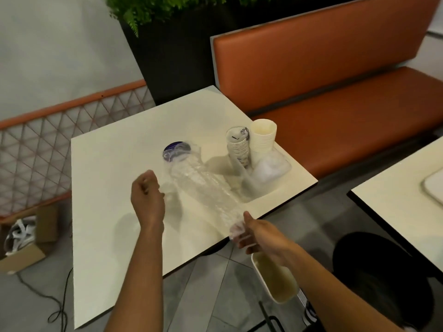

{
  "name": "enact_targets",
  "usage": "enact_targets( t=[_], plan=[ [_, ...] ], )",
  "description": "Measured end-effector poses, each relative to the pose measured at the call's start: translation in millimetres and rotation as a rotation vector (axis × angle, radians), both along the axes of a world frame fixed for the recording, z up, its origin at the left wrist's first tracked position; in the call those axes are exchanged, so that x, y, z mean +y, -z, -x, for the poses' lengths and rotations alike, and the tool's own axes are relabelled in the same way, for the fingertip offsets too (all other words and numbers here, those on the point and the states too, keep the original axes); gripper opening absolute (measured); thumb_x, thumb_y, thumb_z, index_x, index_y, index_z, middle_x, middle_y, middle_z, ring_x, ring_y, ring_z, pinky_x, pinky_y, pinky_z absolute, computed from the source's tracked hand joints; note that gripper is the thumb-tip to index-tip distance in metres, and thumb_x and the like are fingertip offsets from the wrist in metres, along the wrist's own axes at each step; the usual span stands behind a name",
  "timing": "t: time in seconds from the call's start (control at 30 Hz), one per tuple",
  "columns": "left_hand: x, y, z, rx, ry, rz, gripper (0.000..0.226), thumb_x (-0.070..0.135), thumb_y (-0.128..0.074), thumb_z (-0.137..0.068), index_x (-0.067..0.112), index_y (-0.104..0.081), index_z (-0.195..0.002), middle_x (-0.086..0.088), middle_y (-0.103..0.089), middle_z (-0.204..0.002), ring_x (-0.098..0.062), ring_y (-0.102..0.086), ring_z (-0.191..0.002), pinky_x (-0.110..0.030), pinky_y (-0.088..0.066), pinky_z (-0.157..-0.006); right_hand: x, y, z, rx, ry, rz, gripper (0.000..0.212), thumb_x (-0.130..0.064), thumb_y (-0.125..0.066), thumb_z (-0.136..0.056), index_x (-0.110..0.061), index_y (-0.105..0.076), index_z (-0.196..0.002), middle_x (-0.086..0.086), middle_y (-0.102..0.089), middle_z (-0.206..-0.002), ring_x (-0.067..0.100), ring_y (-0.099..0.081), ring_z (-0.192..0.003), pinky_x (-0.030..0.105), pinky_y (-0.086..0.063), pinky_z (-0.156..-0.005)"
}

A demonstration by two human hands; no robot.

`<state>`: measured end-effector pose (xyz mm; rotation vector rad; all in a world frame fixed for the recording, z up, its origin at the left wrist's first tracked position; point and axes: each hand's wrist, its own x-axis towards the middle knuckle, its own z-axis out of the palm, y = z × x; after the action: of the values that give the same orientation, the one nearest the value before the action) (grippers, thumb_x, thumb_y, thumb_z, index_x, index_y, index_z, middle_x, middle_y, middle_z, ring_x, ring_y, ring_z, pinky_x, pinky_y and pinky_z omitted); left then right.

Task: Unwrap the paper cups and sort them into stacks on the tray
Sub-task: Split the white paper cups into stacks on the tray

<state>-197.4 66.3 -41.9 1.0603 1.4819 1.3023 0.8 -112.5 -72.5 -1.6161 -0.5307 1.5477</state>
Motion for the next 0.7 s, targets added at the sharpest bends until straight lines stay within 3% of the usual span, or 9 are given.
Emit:
enact_targets(
  t=[0.13, 0.23, 0.33, 0.43, 0.53, 0.6, 0.7],
  plan=[
    [-33, 46, -7, -0.141, 0.113, 0.318, 0.045, 0.051, -0.063, -0.098, 0.017, -0.056, -0.127, -0.003, -0.068, -0.114, -0.020, -0.068, -0.103, -0.037, -0.058, -0.082, 23, 9, 9, -0.038, -0.101, 0.042, 0.055, -0.055, -0.036, -0.108, -0.011, -0.070, -0.108, 0.006, -0.077, -0.088, 0.021, -0.069, -0.077, 0.029, -0.052, -0.066],
    [-54, 64, -23, -0.272, 0.286, 0.521, 0.044, 0.053, -0.065, -0.096, 0.022, -0.055, -0.126, -0.003, -0.070, -0.116, -0.023, -0.068, -0.108, -0.039, -0.057, -0.089, 33, 13, 14, -0.100, -0.210, 0.083, 0.049, -0.056, -0.036, -0.108, -0.018, -0.066, -0.102, 0.005, -0.076, -0.088, 0.019, -0.068, -0.075, 0.028, -0.052, -0.065],
    [-52, 78, -36, -0.367, 0.311, 0.568, 0.038, 0.034, -0.072, -0.096, 0.014, -0.061, -0.126, -0.007, -0.077, -0.112, -0.022, -0.073, -0.104, -0.039, -0.059, -0.088, 44, 19, 18, -0.161, -0.303, 0.126, 0.052, -0.059, -0.037, -0.106, -0.018, -0.069, -0.106, 0.005, -0.075, -0.091, 0.018, -0.068, -0.075, 0.028, -0.054, -0.069],
    [-29, 81, -37, -0.255, 0.219, 0.491, 0.038, 0.011, -0.075, -0.092, 0.007, -0.060, -0.126, -0.013, -0.077, -0.102, -0.021, -0.072, -0.082, -0.033, -0.057, -0.070, 54, 18, 16, -0.245, -0.302, 0.132, 0.060, -0.062, -0.042, -0.104, -0.012, -0.068, -0.125, 0.003, -0.075, -0.101, 0.017, -0.069, -0.082, 0.029, -0.056, -0.074],
    [3, 84, -25, -0.067, 0.187, 0.477, 0.035, 0.012, -0.076, -0.090, 0.004, -0.064, -0.122, -0.011, -0.074, -0.092, -0.019, -0.068, -0.071, -0.031, -0.055, -0.063, 60, 15, 3, -0.296, -0.213, 0.112, 0.058, -0.058, -0.047, -0.103, -0.007, -0.067, -0.123, 0.000, -0.071, -0.102, 0.019, -0.067, -0.089, 0.032, -0.055, -0.082],
    [22, 89, -16, 0.051, 0.223, 0.486, 0.048, 0.026, -0.080, -0.088, 0.002, -0.063, -0.126, -0.012, -0.075, -0.098, -0.021, -0.070, -0.077, -0.036, -0.058, -0.072, 62, 17, -9, -0.343, -0.126, 0.084, 0.052, -0.052, -0.054, -0.103, -0.005, -0.067, -0.119, 0.002, -0.072, -0.101, 0.020, -0.066, -0.088, 0.037, -0.055, -0.089],
    [37, 94, -4, 0.242, 0.290, 0.534, 0.081, 0.055, -0.082, -0.078, 0.006, -0.056, -0.138, -0.012, -0.072, -0.118, -0.029, -0.070, -0.105, -0.046, -0.055, -0.100, 63, 22, -28, -0.413, -0.014, 0.068, 0.045, -0.054, -0.063, -0.096, -0.013, -0.068, -0.114, 0.006, -0.074, -0.106, 0.026, -0.070, -0.100, 0.046, -0.055, -0.099]
  ],
)
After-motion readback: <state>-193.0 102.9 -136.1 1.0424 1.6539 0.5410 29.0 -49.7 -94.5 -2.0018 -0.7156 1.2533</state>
